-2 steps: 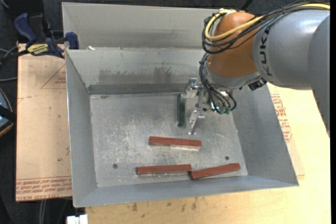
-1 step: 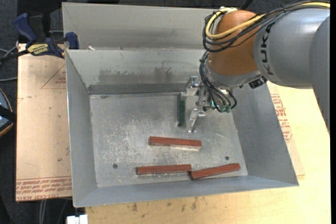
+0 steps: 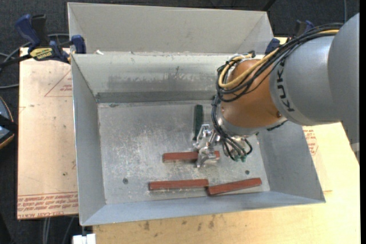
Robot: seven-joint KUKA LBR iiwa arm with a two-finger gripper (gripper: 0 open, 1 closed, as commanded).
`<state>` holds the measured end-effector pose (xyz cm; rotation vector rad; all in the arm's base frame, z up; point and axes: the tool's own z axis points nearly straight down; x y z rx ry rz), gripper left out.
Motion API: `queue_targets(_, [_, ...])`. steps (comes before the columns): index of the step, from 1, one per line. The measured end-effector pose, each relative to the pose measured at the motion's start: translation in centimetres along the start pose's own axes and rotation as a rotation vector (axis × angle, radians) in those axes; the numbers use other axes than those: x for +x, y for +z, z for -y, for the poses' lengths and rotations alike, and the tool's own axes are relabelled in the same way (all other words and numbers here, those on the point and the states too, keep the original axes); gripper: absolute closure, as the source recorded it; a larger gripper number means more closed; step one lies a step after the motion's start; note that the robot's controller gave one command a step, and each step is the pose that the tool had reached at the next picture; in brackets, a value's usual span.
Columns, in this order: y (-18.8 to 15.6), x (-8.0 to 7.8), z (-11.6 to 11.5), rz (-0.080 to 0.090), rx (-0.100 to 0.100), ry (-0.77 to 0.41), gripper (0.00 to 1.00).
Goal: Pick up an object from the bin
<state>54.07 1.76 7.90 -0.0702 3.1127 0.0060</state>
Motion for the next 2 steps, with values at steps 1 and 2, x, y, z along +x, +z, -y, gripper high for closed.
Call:
queue_targets(1, [0.0,0.0,0.0,0.000,0.000,0.000,1.00])
queue_targets(2, [-14.9,1.3,-0.6,-0.025,0.002,-0.023,1.00])
